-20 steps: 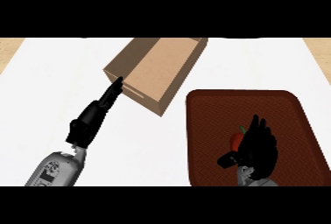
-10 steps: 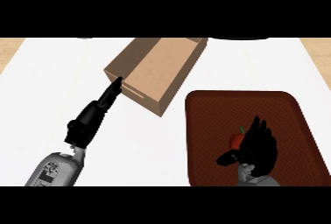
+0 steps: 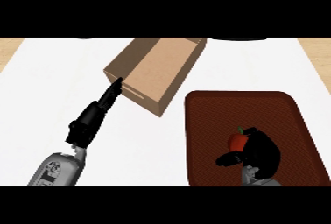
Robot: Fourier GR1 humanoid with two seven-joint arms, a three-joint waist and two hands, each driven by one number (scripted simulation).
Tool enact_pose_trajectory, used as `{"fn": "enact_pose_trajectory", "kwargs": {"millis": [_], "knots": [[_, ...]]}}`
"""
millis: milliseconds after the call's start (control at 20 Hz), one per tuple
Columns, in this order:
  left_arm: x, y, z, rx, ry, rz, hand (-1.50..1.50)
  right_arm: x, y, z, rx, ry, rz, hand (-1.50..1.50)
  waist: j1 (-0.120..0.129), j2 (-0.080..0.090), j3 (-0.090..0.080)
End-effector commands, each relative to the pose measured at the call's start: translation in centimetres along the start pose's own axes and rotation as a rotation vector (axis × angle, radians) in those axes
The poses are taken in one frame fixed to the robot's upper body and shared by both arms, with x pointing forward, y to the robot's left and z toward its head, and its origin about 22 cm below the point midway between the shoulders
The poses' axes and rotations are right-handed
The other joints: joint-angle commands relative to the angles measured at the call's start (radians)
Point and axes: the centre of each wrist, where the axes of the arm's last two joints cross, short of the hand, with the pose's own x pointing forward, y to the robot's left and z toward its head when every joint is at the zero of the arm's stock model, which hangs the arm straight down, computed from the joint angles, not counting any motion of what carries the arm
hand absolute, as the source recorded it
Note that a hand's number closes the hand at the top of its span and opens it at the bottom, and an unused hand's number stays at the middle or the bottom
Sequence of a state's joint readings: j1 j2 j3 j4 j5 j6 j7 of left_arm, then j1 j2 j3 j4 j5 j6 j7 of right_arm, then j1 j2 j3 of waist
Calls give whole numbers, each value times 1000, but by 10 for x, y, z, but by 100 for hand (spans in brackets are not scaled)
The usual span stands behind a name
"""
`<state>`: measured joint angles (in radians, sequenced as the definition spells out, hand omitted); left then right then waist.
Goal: Pick the bell pepper from the tray and place it in the cardboard box
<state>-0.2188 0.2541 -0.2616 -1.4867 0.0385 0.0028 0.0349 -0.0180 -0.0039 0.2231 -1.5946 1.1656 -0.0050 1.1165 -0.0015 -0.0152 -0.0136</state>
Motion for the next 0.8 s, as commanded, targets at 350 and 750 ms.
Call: {"fn": "enact_pose_trajectory", "kwargs": {"millis": [350, 750], "knots": [[16, -16, -10, -115, -49, 1, 0, 41, 4, 46, 104, -900, 369, 150, 177, 35, 14], [24, -18, -19, -114, -65, -2, 0, 54, -34, 65, 138, -1783, 490, 150, 121, 32, 20]]}}
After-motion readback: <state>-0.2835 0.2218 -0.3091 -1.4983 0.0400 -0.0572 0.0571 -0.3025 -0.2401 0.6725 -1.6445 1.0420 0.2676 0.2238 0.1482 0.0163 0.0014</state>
